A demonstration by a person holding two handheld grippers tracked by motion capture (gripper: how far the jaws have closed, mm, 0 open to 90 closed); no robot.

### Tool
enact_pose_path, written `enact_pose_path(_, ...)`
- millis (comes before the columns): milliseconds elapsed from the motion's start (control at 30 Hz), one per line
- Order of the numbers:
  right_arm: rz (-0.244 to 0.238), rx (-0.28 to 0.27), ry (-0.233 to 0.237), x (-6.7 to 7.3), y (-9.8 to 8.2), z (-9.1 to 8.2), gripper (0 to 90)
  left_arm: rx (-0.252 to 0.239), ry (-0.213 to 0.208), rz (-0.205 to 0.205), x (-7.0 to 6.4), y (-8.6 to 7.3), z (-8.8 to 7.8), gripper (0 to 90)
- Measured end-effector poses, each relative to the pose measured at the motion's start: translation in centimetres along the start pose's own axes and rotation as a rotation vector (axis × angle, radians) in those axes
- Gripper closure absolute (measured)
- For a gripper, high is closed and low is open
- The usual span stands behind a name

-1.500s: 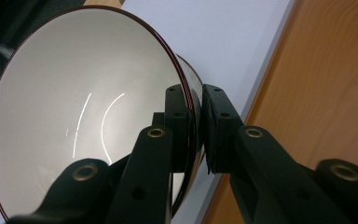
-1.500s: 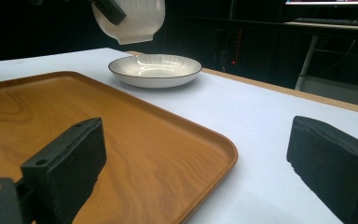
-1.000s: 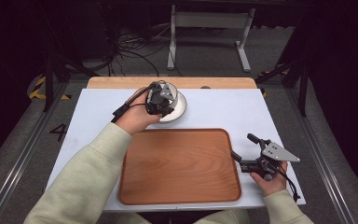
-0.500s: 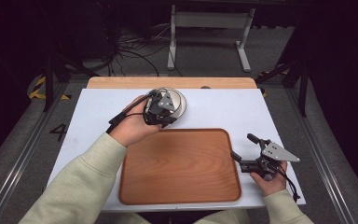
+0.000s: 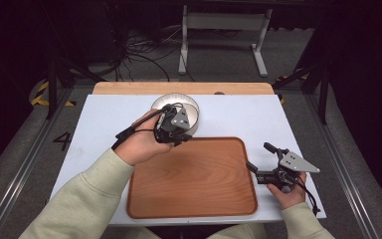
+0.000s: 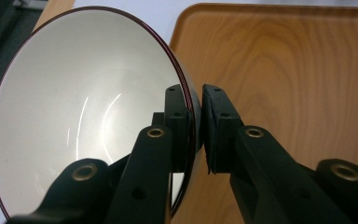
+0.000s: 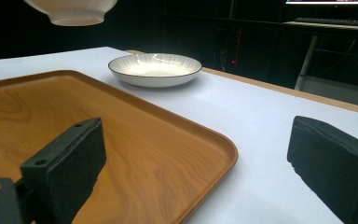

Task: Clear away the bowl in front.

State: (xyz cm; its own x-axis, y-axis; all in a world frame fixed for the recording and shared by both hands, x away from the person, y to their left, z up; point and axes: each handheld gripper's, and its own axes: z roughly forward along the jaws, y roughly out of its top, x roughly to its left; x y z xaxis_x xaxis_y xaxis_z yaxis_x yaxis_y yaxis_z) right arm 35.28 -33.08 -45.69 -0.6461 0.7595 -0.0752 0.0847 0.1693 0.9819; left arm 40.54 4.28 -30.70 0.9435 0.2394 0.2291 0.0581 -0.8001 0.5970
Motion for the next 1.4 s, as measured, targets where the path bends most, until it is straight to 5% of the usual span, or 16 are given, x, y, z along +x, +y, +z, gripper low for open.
enact_pose_path(800,-0.003,0.004,-0.003,0.0,0.0,0.0,5.1,0.009,-0.116,0.123,-4.1,0.1,-0.3,81.2)
enact_pose_path(1400,-0.006,0.005,-0.005,0.1,0.0,0.0,5.1,0.060,-0.146,0.145,-5.3,-1.0,2.2,81.2)
